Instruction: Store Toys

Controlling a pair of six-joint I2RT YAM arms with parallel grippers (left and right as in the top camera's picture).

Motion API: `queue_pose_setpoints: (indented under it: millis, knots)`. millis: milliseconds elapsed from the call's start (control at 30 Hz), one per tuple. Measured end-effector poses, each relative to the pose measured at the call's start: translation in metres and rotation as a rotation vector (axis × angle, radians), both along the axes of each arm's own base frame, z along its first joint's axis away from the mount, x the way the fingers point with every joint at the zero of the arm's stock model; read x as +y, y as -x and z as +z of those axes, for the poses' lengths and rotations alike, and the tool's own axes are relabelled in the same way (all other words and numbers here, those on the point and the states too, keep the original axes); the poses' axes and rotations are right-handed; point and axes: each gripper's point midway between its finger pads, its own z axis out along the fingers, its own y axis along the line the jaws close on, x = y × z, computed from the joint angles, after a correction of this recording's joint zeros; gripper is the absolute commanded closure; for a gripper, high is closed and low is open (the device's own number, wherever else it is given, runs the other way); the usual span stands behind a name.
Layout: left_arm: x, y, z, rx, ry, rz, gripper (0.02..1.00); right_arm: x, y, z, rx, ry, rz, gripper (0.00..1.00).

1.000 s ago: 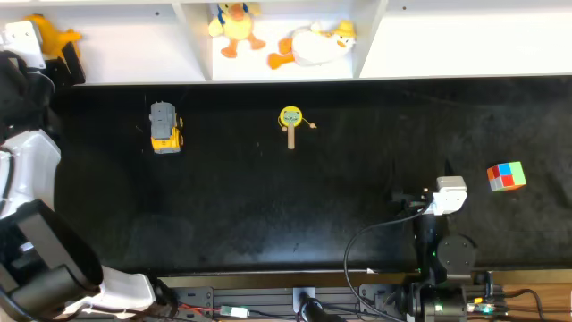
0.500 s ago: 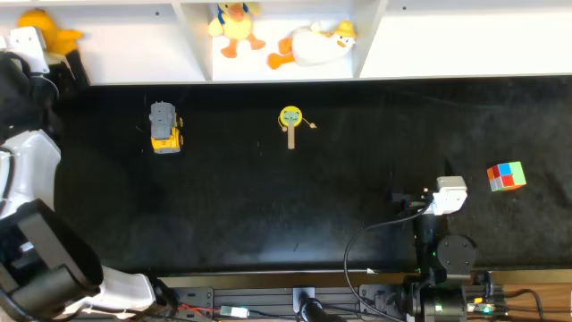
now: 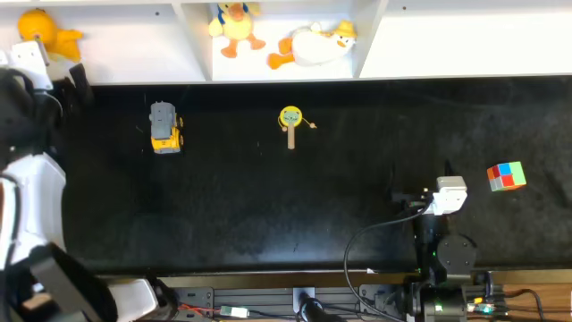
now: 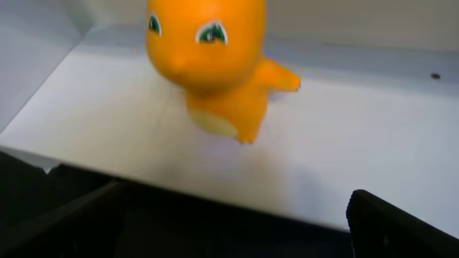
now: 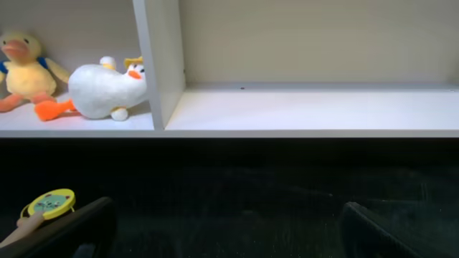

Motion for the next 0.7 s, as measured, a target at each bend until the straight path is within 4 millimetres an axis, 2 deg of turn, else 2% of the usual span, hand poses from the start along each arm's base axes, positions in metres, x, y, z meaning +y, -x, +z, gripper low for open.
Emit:
queue_pose_setpoints:
  millis: [500, 700]
  knots:
    - [-0.036, 0.064, -0.022, 0.087, 0.063, 0.002, 0.020, 0.000, 0.000, 0.000, 0.000, 0.001, 0.000, 0.005]
    - [-0.064, 0.083, -0.010, 0.098, 0.081, -0.034, 0.020, 0.000, 0.000, 0.000, 0.000, 0.000, 0.000, 0.005]
